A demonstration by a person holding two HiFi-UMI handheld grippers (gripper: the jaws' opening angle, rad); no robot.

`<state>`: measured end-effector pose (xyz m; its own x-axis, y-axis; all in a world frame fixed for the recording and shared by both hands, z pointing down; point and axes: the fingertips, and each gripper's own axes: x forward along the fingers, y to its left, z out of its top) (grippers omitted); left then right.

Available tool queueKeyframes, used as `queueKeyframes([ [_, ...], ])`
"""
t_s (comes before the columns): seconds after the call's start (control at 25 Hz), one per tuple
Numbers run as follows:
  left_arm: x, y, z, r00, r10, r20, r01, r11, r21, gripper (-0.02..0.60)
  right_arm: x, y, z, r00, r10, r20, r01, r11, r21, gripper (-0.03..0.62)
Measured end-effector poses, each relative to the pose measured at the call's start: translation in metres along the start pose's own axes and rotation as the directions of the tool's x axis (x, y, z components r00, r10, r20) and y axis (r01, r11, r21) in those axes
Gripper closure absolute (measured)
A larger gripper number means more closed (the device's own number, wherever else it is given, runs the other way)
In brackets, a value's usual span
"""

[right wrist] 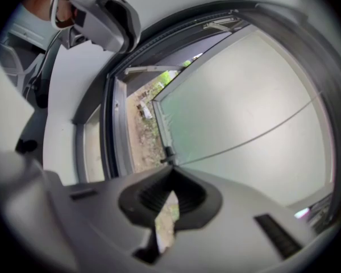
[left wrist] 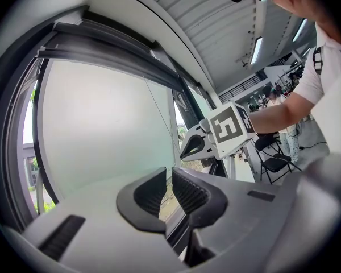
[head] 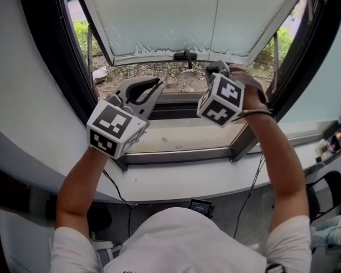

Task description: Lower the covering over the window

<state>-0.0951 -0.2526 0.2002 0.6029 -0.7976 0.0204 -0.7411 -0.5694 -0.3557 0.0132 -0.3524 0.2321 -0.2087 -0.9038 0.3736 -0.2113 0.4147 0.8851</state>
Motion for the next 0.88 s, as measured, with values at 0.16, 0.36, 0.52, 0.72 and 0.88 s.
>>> queueKeyframes([
  [0.16, -0.001, 0.001, 0.005, 1.000, 0.004, 0.009, -0.004, 1.000, 0.012, 0.548, 0.002, 0.005, -0.002, 1.000, 0.008, -0.007, -0.008, 1.000, 0.001, 0.571],
  [0.36, -0.003, -0.003, 0.002, 1.000, -0.014, 0.012, 0.014, 1.000, 0.026, 0.545, 0.006, 0.021, -0.007, 0.999, 0.027, -0.017, -0.027, 1.000, 0.010, 0.571],
  [0.52, -0.008, -0.010, 0.012, 0.992, -0.080, 0.095, 0.084, 0.996, -0.040, 0.511, 0.011, 0.038, -0.013, 0.998, 0.053, -0.038, -0.053, 0.999, -0.005, 0.571],
  [0.72, -0.008, -0.015, 0.017, 0.984, -0.119, 0.129, 0.125, 0.992, -0.033, 0.479, 0.015, 0.048, -0.018, 0.996, 0.070, -0.054, -0.070, 0.998, -0.001, 0.571],
  [0.88, -0.005, -0.015, 0.012, 0.988, -0.113, 0.108, 0.116, 0.993, -0.018, 0.477, 0.016, 0.055, -0.020, 0.995, 0.076, -0.059, -0.076, 0.997, -0.001, 0.571],
])
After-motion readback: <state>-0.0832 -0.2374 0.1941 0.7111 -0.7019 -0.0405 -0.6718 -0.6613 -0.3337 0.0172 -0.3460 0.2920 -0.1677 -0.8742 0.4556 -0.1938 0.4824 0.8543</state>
